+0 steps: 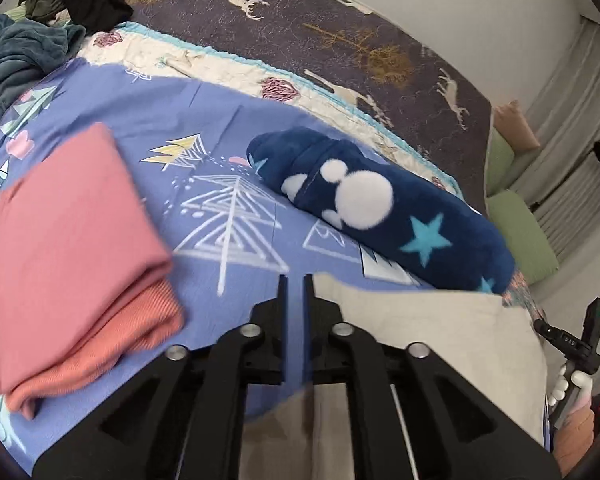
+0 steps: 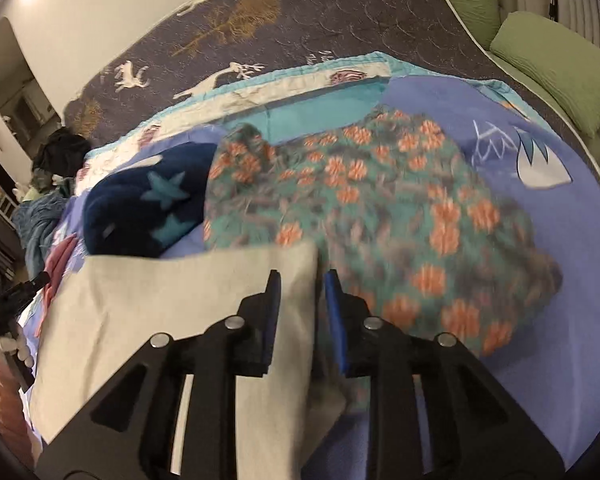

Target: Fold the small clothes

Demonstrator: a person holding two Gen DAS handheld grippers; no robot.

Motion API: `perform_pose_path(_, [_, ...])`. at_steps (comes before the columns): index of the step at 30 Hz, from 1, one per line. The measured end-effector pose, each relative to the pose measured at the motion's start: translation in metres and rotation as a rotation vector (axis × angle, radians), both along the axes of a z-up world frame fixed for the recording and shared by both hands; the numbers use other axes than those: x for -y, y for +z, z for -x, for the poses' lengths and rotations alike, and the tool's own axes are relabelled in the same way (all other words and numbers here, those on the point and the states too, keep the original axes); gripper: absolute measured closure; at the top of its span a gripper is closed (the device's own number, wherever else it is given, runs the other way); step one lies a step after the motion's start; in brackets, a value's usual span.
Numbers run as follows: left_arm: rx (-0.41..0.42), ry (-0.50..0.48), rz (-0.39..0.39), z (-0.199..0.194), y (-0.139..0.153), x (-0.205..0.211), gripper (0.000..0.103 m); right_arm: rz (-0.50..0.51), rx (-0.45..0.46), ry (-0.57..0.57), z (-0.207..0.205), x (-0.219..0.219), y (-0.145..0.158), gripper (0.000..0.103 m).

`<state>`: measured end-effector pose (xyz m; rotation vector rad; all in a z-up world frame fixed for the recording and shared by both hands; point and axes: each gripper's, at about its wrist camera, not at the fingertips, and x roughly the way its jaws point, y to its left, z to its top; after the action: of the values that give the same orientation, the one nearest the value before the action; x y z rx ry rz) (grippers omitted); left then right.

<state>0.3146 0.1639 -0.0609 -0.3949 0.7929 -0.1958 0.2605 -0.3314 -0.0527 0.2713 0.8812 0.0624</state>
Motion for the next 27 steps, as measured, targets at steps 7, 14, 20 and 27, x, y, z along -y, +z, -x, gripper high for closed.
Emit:
perform_pose_path(7, [0.072, -0.12, 0.074, 0.126, 0.018, -0.017, 0.068, -0.135, 0.063, -0.024, 0.126, 0.029, 0.01, 0.065])
perform_pose_path(14, [0.068, -0.157, 0.026, 0.227, 0.007, -0.007, 0.063, -0.259, 0.046, -0.053, 0.242, 0.03, 0.003, 0.061])
perform_pose_path(20, [0.02, -0.188, 0.167, 0.264, -0.011, -0.004, 0.063, -0.354, 0.041, -0.02, 0.288, 0.007, 0.0, 0.055])
perform_pose_path(27, [-0.047, -0.175, 0.221, 0.248, -0.041, 0.008, 0.063, -0.449, -0.025, 0.001, 0.281, -0.022, -0.021, 0.053])
